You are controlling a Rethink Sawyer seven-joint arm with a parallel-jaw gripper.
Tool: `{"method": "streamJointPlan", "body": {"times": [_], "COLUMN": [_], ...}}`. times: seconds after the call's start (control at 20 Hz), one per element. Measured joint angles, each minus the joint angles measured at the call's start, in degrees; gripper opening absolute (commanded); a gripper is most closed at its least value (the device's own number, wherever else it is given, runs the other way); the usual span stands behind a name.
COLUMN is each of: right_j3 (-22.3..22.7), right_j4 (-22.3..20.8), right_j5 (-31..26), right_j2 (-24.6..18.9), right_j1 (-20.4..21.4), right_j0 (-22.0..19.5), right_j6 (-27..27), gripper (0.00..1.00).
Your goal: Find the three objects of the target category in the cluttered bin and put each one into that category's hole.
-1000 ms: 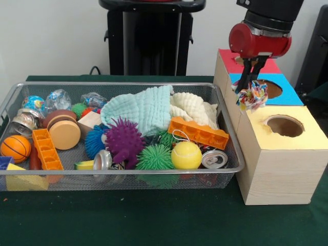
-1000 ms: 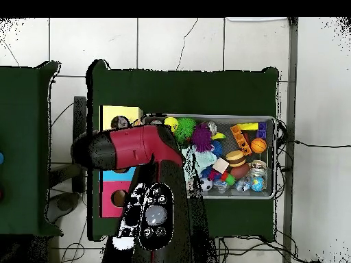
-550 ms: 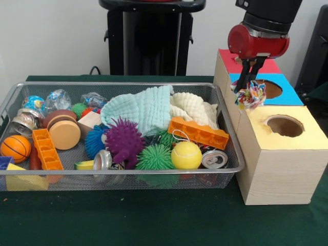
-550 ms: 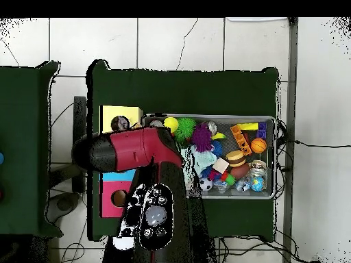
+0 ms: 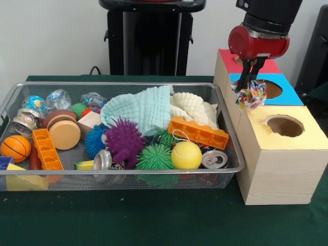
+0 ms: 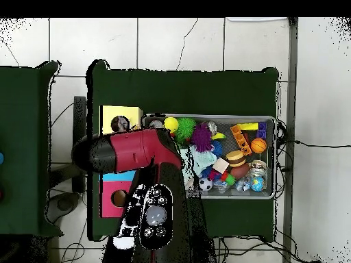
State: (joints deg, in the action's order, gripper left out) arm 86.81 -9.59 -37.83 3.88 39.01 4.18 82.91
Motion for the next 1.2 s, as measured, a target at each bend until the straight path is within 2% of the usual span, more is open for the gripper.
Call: {"method": "streamJointPlan", "body": {"times": [0.6,1.2], "right_j3": [1.29,1.79], "right_j4": [2.99,4.33], "right_j5": [2.45,4.43], "right_j2": [-3.41,-4.44], "right_j1": [-0.29,-0.75], "right_j0": [-0.45,-0.45], "right_j6": [0.00,0.00], "gripper": [0.00,0.00]}}
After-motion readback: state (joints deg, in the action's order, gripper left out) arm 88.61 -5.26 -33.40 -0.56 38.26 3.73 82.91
